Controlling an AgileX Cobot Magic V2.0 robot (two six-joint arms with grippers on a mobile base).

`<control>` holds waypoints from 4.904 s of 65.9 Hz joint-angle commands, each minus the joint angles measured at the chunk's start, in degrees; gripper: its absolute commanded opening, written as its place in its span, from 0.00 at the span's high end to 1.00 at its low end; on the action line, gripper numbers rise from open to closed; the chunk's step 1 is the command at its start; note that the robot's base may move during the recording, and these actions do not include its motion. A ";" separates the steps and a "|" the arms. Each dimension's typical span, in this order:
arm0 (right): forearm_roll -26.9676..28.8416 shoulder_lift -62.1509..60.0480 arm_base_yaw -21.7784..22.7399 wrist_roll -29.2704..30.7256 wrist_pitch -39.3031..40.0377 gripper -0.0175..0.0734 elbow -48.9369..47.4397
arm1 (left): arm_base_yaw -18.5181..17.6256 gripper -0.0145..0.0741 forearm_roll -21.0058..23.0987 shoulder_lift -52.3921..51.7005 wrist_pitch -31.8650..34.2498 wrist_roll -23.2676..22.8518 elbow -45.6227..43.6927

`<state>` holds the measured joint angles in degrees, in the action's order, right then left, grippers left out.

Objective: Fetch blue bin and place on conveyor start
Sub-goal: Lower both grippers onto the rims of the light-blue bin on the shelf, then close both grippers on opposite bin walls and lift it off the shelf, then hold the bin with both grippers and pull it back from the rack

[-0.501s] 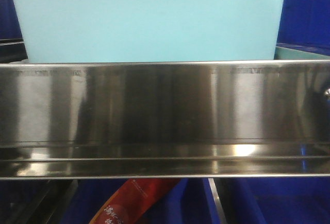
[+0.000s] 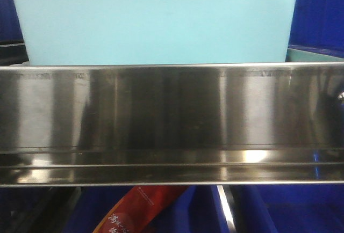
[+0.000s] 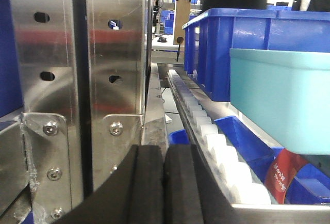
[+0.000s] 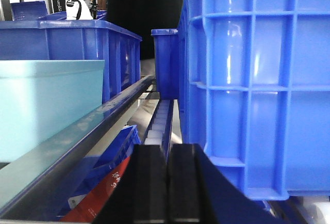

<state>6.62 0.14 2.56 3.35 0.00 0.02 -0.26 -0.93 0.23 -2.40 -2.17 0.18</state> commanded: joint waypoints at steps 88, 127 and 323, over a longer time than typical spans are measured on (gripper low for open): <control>-0.08 13.24 0.04 0.83 -18.90 0.18 -32.38 | -0.13 0.30 0.25 13.56 -19.86 1.29 -36.24; 8.27 45.75 -13.54 9.82 -37.62 0.18 -58.72 | -23.16 0.30 8.22 44.86 -35.14 10.90 -57.97; -5.75 79.14 -17.68 -10.86 -60.63 0.97 -95.91 | -15.44 0.96 0.48 76.94 -58.93 -7.47 -92.97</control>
<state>4.30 79.95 -15.58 -9.04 -62.17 -95.51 -15.79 0.79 77.89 -62.82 -10.24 -92.32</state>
